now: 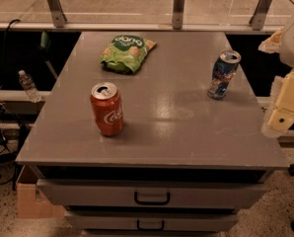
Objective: Pick coke can
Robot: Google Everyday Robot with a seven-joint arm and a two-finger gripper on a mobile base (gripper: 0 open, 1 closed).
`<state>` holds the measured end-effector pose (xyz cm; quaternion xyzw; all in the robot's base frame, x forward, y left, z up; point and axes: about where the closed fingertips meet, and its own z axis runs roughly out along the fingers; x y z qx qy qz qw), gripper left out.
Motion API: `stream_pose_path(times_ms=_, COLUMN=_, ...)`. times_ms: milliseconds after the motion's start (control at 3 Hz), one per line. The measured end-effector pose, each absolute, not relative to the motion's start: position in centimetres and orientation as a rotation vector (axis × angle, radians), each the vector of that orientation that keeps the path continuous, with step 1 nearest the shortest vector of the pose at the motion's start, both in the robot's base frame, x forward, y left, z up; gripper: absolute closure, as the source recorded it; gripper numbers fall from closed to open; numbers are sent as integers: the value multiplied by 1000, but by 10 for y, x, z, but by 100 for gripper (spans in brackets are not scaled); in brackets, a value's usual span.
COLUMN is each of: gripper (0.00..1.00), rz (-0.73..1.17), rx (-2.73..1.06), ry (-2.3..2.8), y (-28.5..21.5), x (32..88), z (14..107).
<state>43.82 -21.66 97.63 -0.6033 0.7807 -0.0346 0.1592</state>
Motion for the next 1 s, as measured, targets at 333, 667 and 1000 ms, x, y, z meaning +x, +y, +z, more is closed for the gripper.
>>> stream_pose_path(times_ms=333, gripper=0, rz=-99, rx=-1724, ry=2231, y=-217, x=438, z=976)
stream_pose_path(times_ms=667, gripper=0, rz=-20, rx=-1738, ry=2188, y=-197, x=443, z=970)
stream_pose_path(times_ms=1000, gripper=0, rz=180, rx=-1777, ry=2058, y=-144, x=454, z=950)
